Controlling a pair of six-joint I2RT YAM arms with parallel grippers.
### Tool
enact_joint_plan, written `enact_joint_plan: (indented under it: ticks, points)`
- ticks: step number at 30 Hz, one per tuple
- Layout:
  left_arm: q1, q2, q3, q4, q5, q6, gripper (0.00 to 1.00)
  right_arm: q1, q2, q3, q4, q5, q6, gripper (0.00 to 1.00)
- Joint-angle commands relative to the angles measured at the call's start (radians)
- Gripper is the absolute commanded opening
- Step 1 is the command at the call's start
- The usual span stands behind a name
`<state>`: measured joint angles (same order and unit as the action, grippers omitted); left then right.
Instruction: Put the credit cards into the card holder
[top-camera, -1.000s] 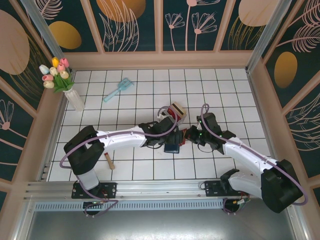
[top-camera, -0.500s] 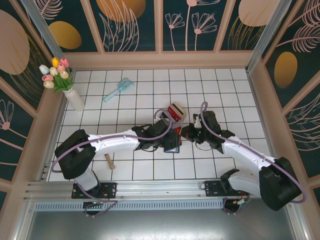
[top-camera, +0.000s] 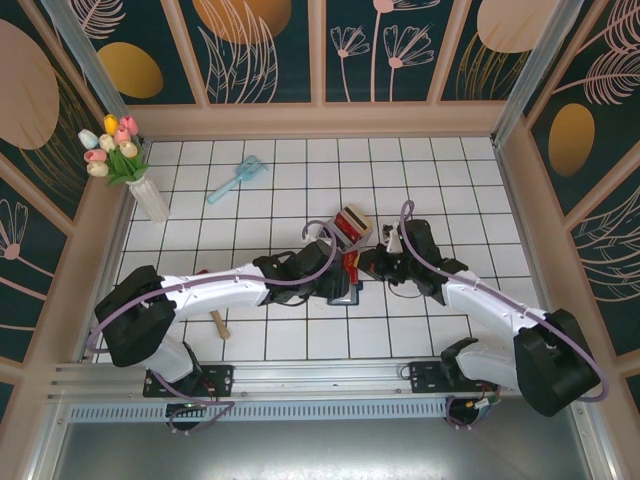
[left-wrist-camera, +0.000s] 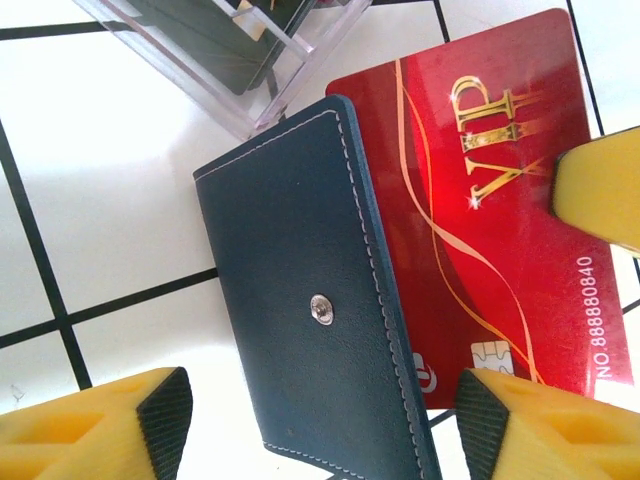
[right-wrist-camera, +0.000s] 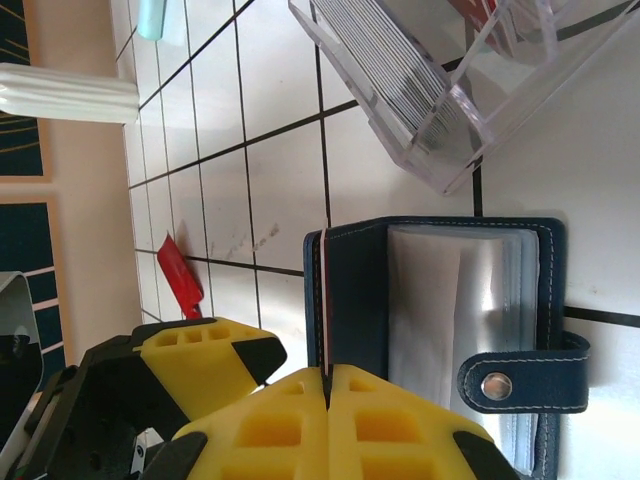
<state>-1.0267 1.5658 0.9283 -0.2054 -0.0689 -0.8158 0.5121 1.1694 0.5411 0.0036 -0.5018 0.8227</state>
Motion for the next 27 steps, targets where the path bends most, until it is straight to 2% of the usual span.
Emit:
enact_joint_plan:
  ticks: [1, 6, 14, 17, 19, 21, 25, 27]
  points:
    - [-0.002, -0.009, -0.009, 0.003, -0.032, -0.006, 0.68, -0.006, 0.023, 0.032, 0.047, -0.041, 0.014, 0.0]
    - [-0.001, -0.007, -0.016, -0.019, -0.079, -0.031, 0.5, -0.006, 0.033, 0.047, 0.028, -0.032, -0.002, 0.0]
    - [-0.002, -0.01, -0.033, -0.008, -0.104, -0.037, 0.31, -0.003, 0.068, 0.054, 0.017, -0.034, -0.01, 0.0]
    - [-0.002, -0.007, -0.037, -0.003, -0.111, -0.039, 0.2, -0.001, 0.076, 0.059, 0.008, -0.024, -0.014, 0.0]
    - [-0.003, -0.004, -0.036, -0.003, -0.114, -0.04, 0.08, 0.002, 0.081, 0.069, -0.006, -0.017, -0.017, 0.0]
    - [-0.002, -0.001, -0.032, -0.002, -0.115, -0.041, 0.0, 0.021, 0.086, 0.091, -0.051, 0.015, -0.038, 0.0]
    - [-0.002, -0.013, -0.026, 0.005, -0.129, -0.062, 0.0, 0.074, 0.094, 0.151, -0.162, 0.149, -0.062, 0.0]
    - [0.001, -0.031, -0.035, 0.022, -0.133, -0.088, 0.0, 0.112, 0.098, 0.184, -0.231, 0.261, -0.065, 0.0]
